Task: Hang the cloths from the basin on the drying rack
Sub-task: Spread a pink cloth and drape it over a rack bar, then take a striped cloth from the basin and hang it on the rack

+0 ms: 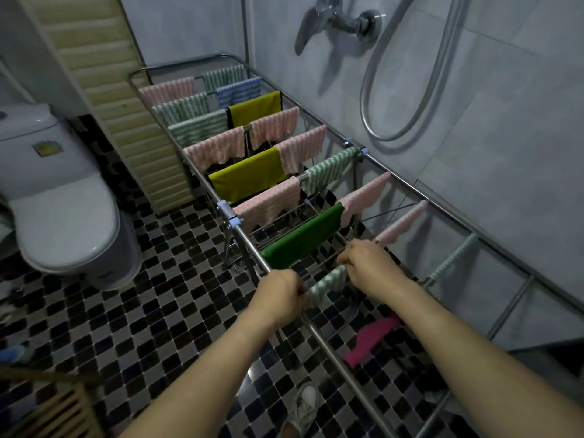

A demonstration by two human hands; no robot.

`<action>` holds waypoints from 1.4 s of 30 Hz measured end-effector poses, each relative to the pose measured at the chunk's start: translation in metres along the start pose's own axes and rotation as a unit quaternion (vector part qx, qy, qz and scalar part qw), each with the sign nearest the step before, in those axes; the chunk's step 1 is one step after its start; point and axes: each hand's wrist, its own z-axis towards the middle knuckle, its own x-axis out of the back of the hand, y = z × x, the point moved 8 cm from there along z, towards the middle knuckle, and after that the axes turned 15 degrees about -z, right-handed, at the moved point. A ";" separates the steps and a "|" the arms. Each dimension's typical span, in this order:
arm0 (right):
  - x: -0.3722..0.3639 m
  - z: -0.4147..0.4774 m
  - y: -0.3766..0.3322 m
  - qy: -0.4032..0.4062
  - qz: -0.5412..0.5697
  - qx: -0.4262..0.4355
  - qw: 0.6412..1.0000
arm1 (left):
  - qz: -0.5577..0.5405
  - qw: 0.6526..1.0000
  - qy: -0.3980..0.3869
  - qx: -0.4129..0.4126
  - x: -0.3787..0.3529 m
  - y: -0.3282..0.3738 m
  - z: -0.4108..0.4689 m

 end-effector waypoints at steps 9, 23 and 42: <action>0.001 -0.027 -0.010 0.074 0.045 -0.131 0.988 | -0.025 0.997 0.078 0.011 0.000 -0.003 -0.023; 0.067 -0.037 -0.112 0.064 0.223 0.049 0.971 | -0.302 0.918 0.255 0.013 0.076 -0.016 -0.126; 0.108 -0.040 -0.439 -0.187 0.506 0.262 0.800 | -0.300 0.730 0.586 0.183 0.211 -0.178 -0.368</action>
